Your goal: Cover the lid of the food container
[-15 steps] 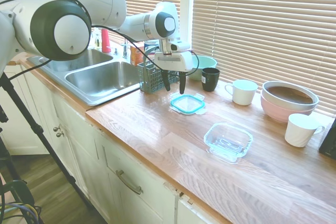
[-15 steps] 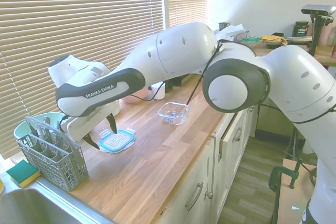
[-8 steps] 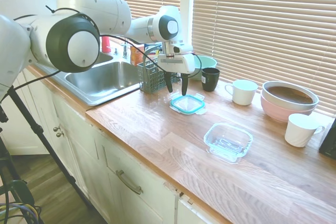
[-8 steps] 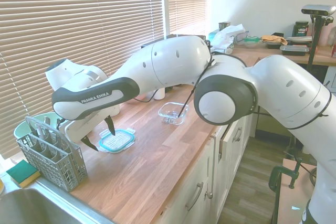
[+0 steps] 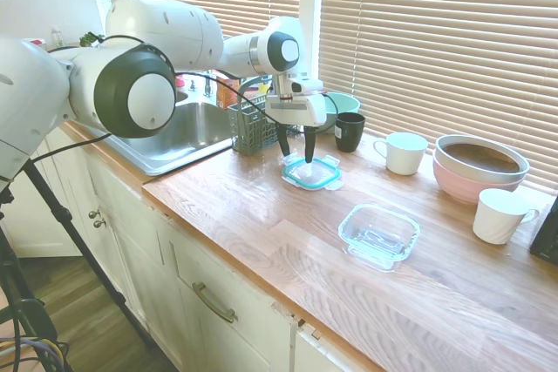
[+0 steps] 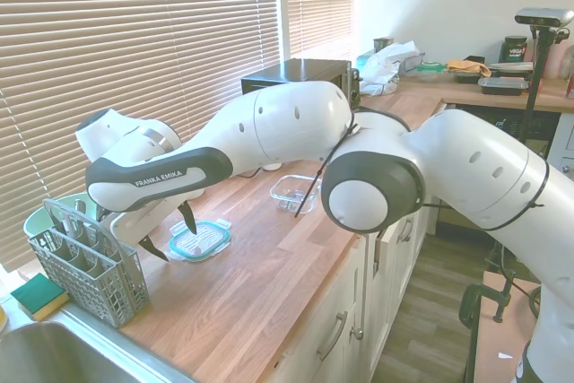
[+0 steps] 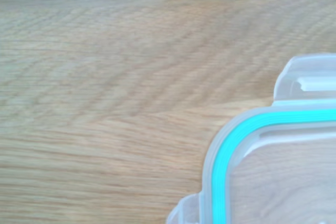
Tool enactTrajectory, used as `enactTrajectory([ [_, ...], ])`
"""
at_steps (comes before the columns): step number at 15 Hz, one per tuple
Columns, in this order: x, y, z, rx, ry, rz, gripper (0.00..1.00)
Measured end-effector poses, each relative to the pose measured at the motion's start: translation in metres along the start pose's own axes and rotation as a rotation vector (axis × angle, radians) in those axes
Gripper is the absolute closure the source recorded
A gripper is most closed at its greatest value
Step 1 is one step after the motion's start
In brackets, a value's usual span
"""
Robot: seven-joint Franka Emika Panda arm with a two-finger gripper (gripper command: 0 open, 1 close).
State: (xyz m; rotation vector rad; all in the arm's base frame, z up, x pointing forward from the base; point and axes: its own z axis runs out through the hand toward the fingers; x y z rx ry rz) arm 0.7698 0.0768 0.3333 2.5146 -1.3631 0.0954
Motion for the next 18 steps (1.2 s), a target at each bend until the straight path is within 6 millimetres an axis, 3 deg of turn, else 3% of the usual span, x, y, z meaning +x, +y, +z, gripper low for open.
enactTrajectory([
  [8, 0.0009, -0.0008, 0.0037, -0.024, -0.006, 0.004, 0.00],
  [9, 0.0012, -0.0003, 0.0043, -0.028, -0.008, 0.005, 1.00],
  [18, 0.0064, 0.0039, 0.0095, -0.061, 0.013, 0.019, 1.00],
])
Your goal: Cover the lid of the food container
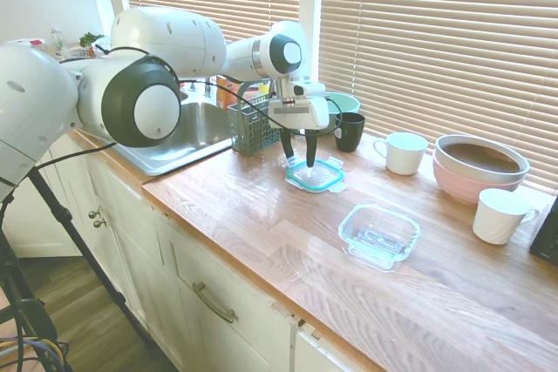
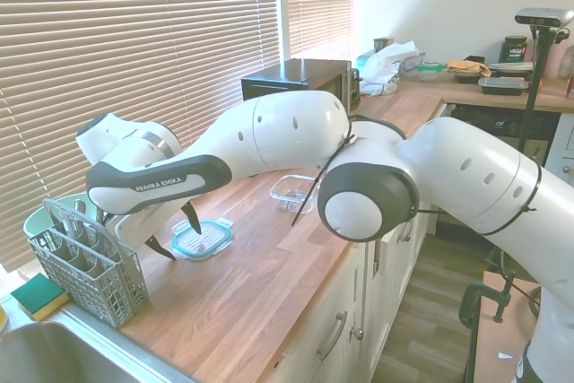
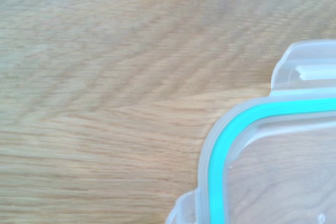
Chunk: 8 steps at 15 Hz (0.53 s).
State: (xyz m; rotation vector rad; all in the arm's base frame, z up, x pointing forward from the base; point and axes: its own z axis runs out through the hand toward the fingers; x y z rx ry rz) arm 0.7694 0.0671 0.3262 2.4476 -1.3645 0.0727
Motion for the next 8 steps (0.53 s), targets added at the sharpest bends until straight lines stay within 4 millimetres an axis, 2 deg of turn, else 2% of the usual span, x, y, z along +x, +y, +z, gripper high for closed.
enactTrajectory([
  [8, -0.0024, -0.0017, 0.0061, -0.019, 0.014, 0.011, 1.00],
])
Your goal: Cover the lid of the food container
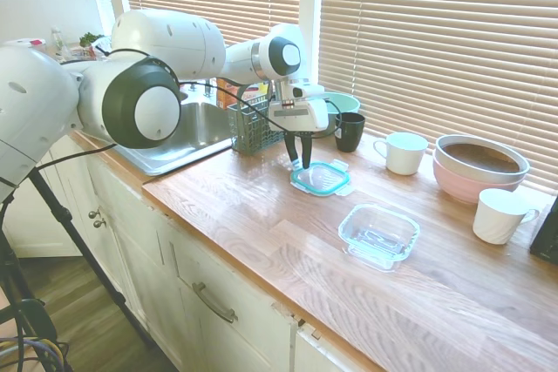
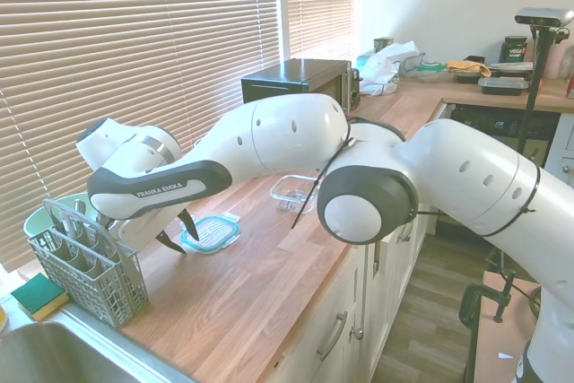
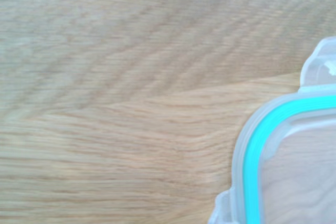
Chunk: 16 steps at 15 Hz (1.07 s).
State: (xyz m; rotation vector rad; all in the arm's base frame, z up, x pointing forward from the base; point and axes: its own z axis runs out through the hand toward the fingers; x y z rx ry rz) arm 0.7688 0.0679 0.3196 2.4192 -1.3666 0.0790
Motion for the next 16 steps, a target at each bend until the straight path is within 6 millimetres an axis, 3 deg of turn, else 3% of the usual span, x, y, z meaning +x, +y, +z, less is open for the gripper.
enactTrajectory([
  [16, -0.0023, -0.0010, -0.0014, -0.009, 0.024, 0.000, 1.00],
])
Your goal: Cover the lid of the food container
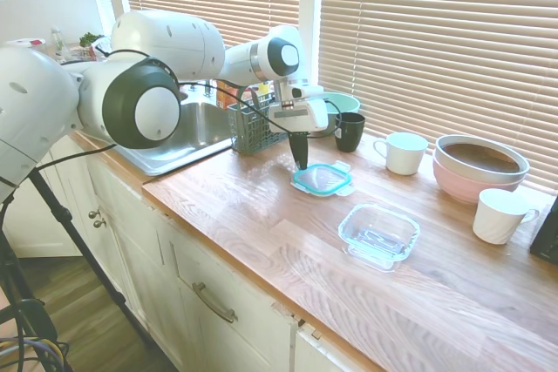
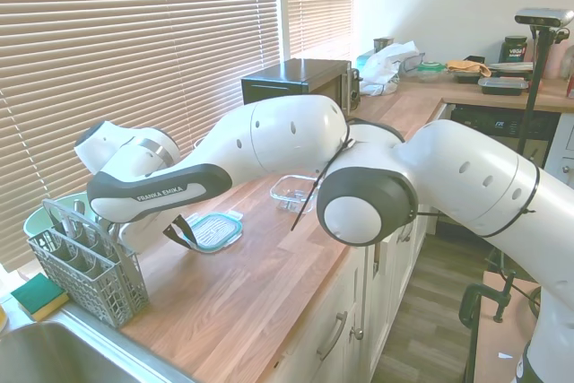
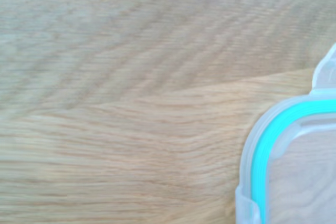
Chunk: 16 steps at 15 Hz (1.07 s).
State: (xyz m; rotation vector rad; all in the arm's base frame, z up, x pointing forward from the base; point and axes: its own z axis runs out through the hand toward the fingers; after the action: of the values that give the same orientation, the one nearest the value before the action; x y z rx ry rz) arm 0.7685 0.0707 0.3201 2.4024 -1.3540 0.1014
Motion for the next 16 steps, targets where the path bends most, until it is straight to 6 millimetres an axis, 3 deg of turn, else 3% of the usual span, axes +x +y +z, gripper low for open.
enactTrajectory([
  [4, -0.007, -0.001, -0.020, 0.042, 0.008, -0.011, 1.00],
  [9, -0.007, 0.014, -0.046, 0.090, 0.010, -0.022, 1.00],
  [16, -0.013, 0.061, -0.076, 0.151, 0.003, -0.035, 1.00],
])
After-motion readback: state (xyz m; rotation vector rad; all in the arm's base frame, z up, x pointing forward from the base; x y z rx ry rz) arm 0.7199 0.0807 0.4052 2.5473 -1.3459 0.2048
